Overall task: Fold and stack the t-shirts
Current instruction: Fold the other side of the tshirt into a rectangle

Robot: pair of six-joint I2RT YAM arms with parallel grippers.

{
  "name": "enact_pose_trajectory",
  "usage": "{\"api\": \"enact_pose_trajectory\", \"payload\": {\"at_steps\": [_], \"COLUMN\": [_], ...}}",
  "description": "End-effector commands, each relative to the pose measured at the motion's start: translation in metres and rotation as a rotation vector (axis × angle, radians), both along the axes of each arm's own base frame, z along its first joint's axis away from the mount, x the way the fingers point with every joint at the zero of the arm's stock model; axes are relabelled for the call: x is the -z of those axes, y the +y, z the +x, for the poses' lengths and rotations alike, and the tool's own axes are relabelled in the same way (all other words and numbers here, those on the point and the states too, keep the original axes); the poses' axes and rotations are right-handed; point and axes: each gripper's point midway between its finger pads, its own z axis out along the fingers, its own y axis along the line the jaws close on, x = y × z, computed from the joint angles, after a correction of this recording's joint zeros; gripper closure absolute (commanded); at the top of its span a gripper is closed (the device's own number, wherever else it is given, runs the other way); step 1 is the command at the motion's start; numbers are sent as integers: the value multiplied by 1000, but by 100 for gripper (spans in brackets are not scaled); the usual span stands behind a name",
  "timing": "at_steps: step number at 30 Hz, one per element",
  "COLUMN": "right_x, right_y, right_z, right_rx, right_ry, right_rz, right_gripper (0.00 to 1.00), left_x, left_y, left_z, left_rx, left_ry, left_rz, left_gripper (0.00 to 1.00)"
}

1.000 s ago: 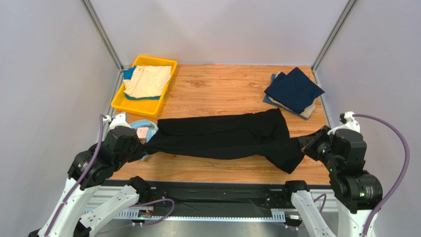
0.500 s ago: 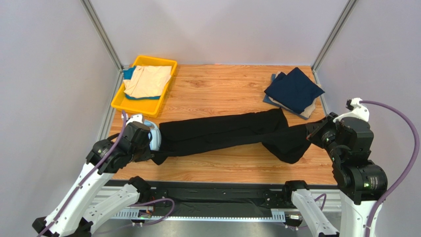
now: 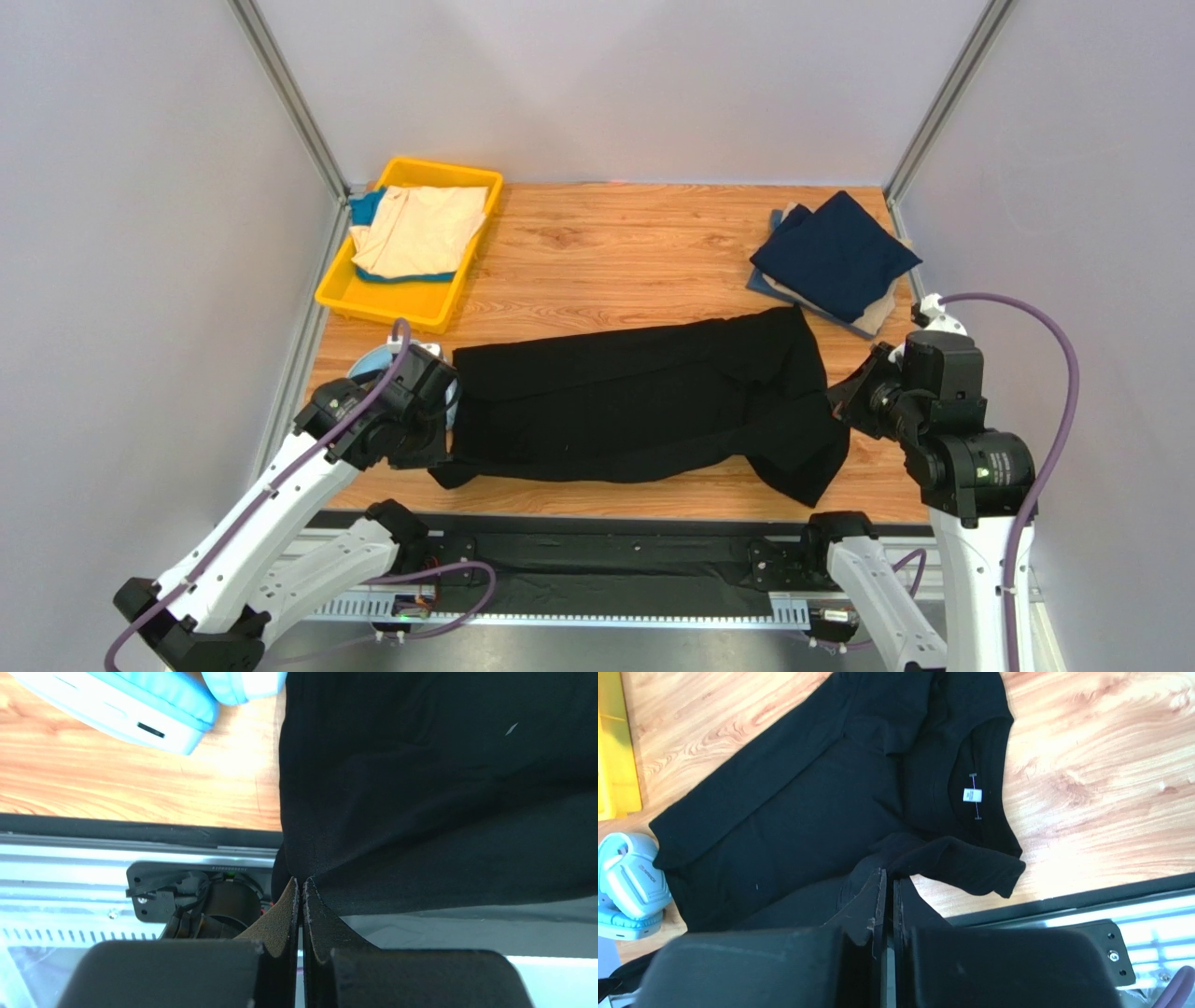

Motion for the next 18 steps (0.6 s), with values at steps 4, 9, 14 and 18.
{"api": "enact_pose_trajectory", "payload": {"at_steps": [4,9,14,18], "right_x": [-12,-14,-14,-4], "right_y": [-10,-15,-9,-10], "right_z": [32,73,119,152], "right_rx": [38,56,19,1], "right_ry": [-72,-73,-51,3], "right_rz": [-47,-88,-95,-125], "right_gripper": [100,100,100,100], "left_x": [2,-6,0,14], "left_y": [-7,0,-15,-23], "left_z": [16,51,84,100], "left_rx": [1,-39,-4,20], "left_ry": [24,-20,4,44], "left_rz": [39,179,236,257], "left_gripper": [100,100,100,100]}}
